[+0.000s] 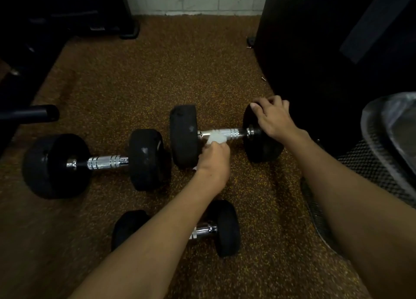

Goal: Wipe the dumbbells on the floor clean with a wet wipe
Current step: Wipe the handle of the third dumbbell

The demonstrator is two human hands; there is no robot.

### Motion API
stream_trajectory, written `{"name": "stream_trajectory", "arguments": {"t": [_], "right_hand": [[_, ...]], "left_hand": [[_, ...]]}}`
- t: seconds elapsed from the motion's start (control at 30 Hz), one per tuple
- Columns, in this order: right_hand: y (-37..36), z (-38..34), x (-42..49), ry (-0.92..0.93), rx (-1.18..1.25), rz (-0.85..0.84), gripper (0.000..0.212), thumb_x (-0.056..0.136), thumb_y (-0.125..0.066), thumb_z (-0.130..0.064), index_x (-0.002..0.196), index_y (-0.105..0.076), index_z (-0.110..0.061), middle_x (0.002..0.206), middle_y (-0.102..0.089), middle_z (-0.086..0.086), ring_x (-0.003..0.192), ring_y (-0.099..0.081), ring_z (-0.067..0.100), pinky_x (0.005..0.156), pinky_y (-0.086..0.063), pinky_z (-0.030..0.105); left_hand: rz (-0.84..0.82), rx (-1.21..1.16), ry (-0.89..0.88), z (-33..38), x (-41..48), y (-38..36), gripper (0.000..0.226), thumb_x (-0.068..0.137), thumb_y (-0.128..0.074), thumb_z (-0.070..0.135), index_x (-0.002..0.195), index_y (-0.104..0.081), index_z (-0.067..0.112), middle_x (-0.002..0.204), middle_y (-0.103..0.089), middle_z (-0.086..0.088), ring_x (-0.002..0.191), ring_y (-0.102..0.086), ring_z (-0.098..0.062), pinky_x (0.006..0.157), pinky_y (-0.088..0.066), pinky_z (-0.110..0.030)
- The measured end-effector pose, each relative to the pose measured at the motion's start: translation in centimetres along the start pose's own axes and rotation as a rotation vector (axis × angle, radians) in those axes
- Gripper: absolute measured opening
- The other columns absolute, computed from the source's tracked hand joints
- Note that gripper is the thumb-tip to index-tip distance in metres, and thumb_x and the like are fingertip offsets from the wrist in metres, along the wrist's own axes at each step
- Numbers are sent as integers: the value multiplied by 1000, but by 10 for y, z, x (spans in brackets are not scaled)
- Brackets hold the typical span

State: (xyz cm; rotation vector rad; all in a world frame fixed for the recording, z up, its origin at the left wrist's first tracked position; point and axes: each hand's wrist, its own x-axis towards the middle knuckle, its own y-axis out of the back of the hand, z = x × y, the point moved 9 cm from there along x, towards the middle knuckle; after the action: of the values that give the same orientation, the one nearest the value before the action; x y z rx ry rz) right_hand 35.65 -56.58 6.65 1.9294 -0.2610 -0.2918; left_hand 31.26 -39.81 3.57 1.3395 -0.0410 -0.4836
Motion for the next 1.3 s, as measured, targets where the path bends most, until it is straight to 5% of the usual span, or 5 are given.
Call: {"name": "stream_trajectory", "arguments": {"t": [0.23,0.37,0.67,1.0,1.3], "right_hand": [[34,-23,-33,57,39,29,44,96,-52,-30,139,-46,-22,140,-38,13,132,-34,30,108,-31,40],[48,-29,-56,54,240,-111,32,95,-56,-24,126,-58,-22,117,-56,2,106,-52,13,82,-39,27],[74,-28,-116,73,468,-389,35,90,-58,-9,122,-61,-20,111,-65,2,100,-63,11,81,-50,21],[162,16,-155,-110,1023,-9,19,92,-60,-12,110,-63,-8,83,-69,8,70,-69,16,69,-59,32],[200,107,-190,-294,996,373,18,87,-63,-2,106,-63,-3,91,-65,15,68,-66,18,56,-58,25]], "left_hand": [[-79,-351,64,-17,-17,23,25,91,-48,7,114,-60,5,113,-57,-14,94,-59,-24,75,-50,-29],[-58,-594,44,-16,-13,49,19,90,-51,12,105,-63,12,107,-65,-12,91,-66,-22,77,-55,-31],[-131,-874,-218,48,-32,118,12,90,-59,13,94,-70,17,92,-71,2,80,-68,-7,64,-50,-15],[99,-1162,-239,118,-55,158,10,84,-69,24,87,-60,20,91,-65,-2,82,-64,-14,64,-52,-27],[-130,-1048,-410,229,-68,123,28,94,-51,23,118,-63,16,107,-67,-5,99,-65,-19,84,-55,-34]]}}
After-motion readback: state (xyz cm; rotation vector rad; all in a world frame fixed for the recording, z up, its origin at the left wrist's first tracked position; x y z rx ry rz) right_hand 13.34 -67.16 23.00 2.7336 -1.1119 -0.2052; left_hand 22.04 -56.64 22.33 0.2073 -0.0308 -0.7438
